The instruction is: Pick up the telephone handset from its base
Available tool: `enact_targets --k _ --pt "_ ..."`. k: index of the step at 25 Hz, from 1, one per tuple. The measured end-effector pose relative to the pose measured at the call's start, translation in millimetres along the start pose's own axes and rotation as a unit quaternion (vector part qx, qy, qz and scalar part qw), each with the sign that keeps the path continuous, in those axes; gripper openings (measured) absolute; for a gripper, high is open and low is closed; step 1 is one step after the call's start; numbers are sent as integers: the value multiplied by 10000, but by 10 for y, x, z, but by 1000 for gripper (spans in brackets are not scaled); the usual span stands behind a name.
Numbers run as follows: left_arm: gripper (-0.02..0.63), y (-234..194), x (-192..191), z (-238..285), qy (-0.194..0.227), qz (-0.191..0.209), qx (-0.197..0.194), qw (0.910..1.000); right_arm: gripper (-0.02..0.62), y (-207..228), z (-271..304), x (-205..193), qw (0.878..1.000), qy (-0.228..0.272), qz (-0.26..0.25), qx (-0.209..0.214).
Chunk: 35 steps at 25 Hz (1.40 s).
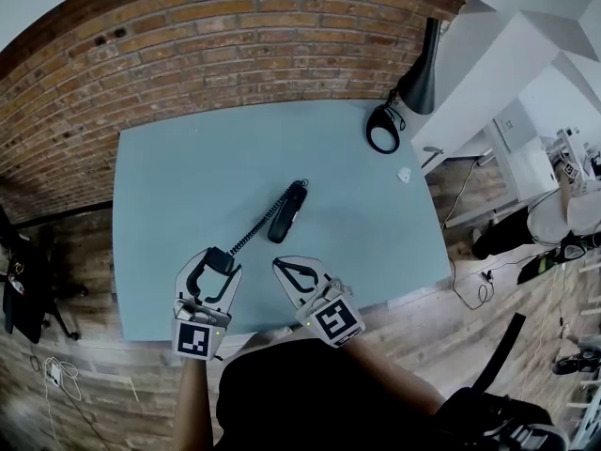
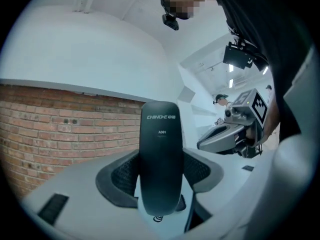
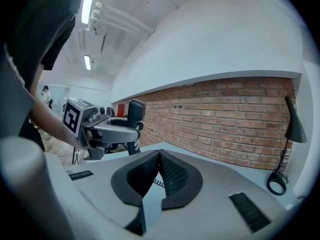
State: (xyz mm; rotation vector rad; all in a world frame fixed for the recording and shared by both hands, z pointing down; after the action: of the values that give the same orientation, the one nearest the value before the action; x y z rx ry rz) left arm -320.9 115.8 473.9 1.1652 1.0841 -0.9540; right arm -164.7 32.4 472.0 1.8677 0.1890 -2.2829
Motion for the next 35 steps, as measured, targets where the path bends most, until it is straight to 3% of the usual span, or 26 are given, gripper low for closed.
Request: enact_targets --k 5,13,21,35 --pt "279 -140 -47 6 -177 135 79 9997 11 -70 52 -24 9999 -63 -50 139" --pt "279 -484 -105 39 -271 368 637 9969 11 -116 146 -37 9995 -73 -89 278" --pt "279 -321 -268 38 -262 -14 -34 9996 11 -57 199 -5 9993 -92 -147 322" --pt "279 30 -369 112 -458 -478 -176 9977 11 105 114 -58 9997 -133 -69 196"
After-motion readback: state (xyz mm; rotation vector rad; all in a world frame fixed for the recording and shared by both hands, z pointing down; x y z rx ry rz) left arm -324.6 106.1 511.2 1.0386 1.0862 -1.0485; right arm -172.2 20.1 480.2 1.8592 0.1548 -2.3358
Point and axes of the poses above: the fingertips, and each gripper's own axes: z forward along the fingers, y to its right, x out of its top, the point moved 7 cm from there along -z, backward along the fingers, and after that the axes turned 4 degrees about z, right-handed, at the moved point
